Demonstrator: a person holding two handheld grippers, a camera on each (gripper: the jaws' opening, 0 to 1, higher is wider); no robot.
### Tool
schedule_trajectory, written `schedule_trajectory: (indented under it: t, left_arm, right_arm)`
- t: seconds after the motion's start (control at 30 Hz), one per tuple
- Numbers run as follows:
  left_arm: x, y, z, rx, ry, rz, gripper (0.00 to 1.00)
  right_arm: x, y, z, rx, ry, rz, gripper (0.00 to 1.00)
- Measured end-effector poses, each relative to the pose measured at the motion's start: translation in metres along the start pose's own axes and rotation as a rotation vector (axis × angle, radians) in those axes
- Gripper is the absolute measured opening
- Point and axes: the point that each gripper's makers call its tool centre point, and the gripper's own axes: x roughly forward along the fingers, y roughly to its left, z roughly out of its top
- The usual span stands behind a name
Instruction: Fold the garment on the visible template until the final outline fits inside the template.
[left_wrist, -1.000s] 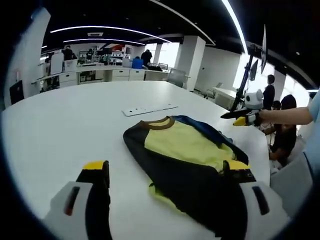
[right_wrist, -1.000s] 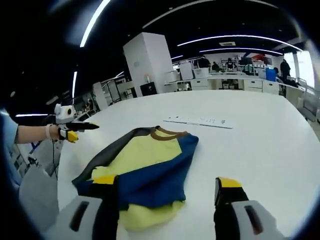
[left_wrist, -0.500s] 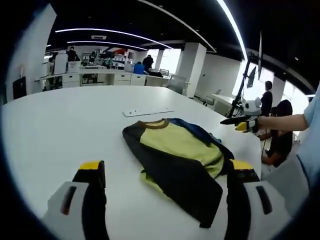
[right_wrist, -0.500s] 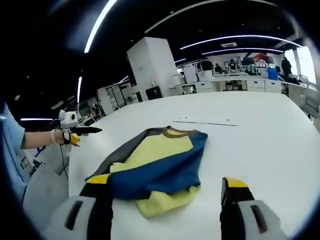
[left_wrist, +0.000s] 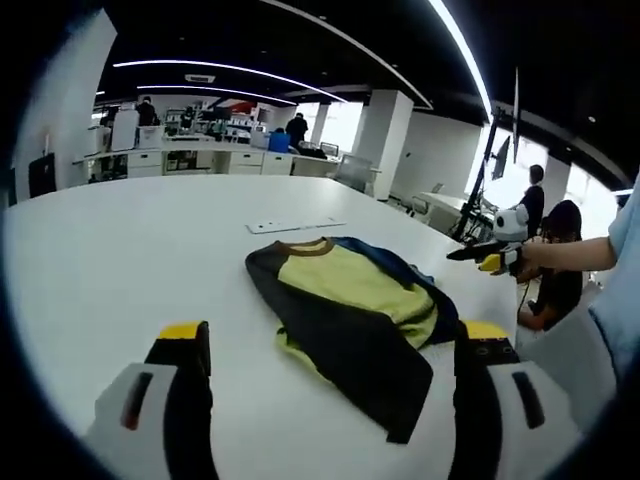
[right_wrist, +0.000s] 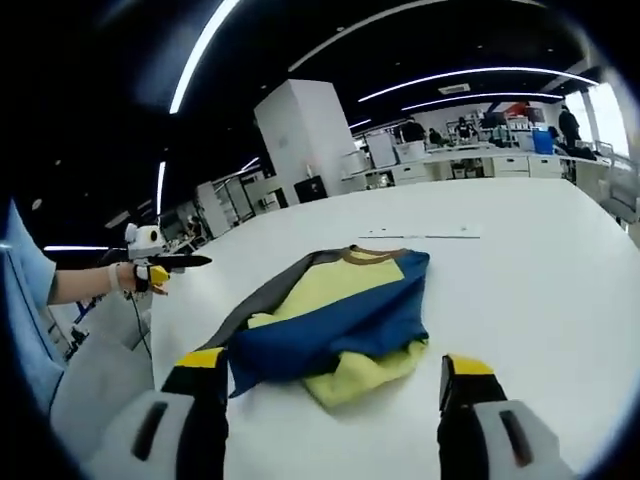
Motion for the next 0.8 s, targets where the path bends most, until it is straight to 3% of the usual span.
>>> schedule_trajectory:
  t: [0.23, 0.37, 0.5, 0.8]
  left_arm:
    - [-0.005, -0.002, -0.001, 0.001, -0.004, 0.009, 0.99]
    - [-0.008, -0.002, -0.003, -0.005, -0.011, 0.013, 0.99]
    - [-0.011, -0.001, -0.005, -0.015, -0.017, 0.023, 0.98]
    - [-0.017, -0.005, -0.007, -0.026, -0.024, 0.029, 0.97]
  right_arm:
    - [0.0, 0.008, -0.007, 0.031, 0.007, 0.027, 0.81]
    - [0.005, 0.025, -0.014, 0.044, 0.008, 0.059, 0.77]
    - [0.011, 0.046, -0.025, 0.053, 0.038, 0.115, 0.61]
    - [0.031, 0.08, -0.05, 0.06, 0.12, 0.21, 0.38]
